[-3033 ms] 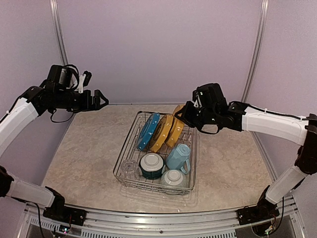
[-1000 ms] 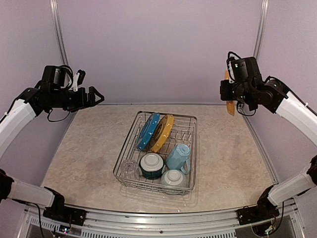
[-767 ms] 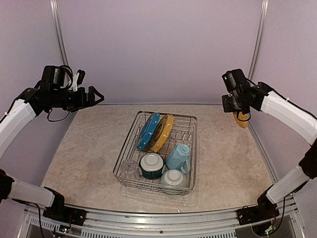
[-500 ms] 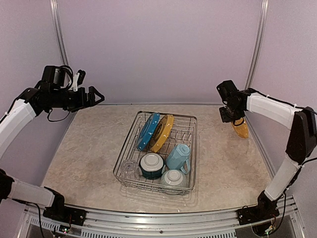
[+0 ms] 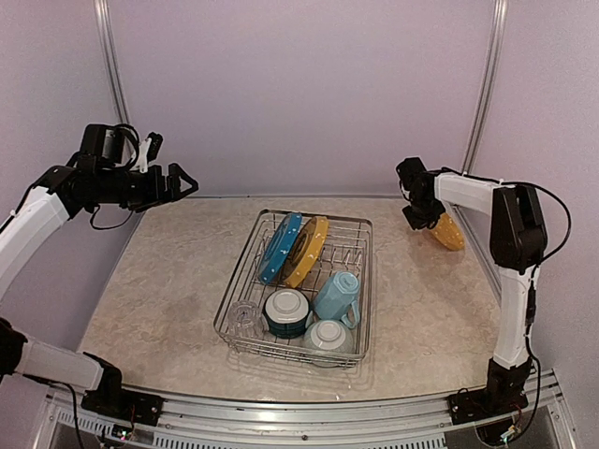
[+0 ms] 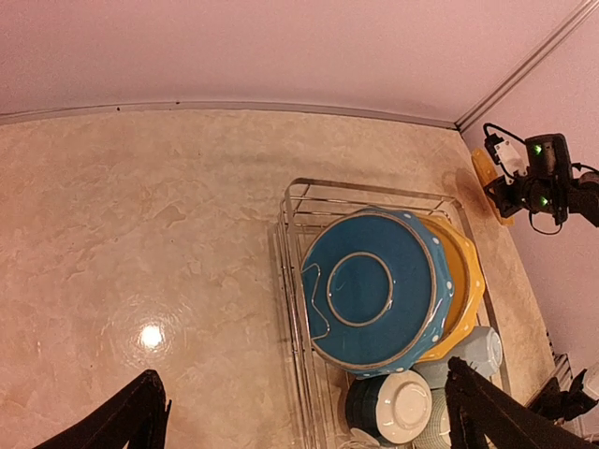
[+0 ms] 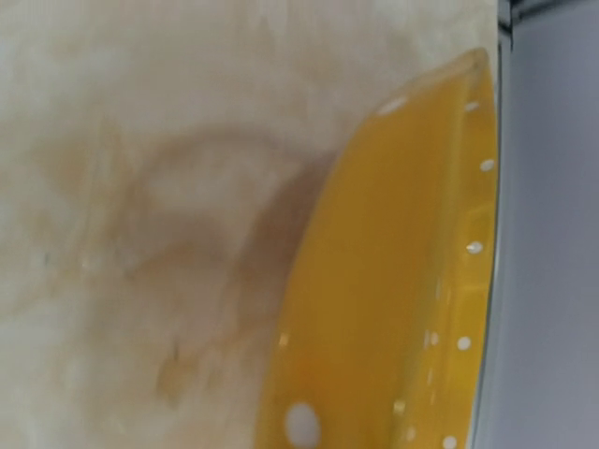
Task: Unload the mixed dishes from the dish rack
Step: Place the plate in the corner of the board.
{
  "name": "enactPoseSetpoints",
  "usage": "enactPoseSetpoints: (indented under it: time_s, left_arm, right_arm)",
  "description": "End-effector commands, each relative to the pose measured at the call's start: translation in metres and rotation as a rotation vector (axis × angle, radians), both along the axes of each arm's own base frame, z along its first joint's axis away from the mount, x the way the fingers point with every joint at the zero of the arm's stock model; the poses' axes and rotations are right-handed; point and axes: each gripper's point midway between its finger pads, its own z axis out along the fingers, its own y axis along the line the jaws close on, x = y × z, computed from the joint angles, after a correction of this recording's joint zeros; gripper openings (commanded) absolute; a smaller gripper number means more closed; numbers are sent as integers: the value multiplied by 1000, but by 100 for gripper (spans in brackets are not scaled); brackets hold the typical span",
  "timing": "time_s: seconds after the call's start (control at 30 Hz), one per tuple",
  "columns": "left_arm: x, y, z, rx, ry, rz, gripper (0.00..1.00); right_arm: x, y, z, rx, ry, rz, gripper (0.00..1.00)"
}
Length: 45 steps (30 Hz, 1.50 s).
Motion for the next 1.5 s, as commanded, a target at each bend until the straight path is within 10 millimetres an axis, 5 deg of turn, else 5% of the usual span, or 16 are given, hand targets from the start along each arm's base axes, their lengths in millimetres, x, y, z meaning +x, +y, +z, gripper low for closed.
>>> enactPoseSetpoints:
  time_s: [0.0,0.63,1.07,1.27,1.47]
  left_arm:
    - [1,0,-4,-2,13,-3,99]
    - [2,-2,-6,-12,21,-6,99]
    - [1,-3,-4,-21,22,-15,99]
    - [-2,-2,0,-25,11,-15,99]
    - [-4,-4,3,-36,3,-27,99]
  right_arm:
    - [33,-18,40,-115,-107,-8,0]
    - [63,-16,-29,-173,-56,113,2]
    - [52,-6,-50,-87,7,140,42]
    - [36,-3,-34,-49,5,136,70]
    - [17,8,-18,80,-23,124,81]
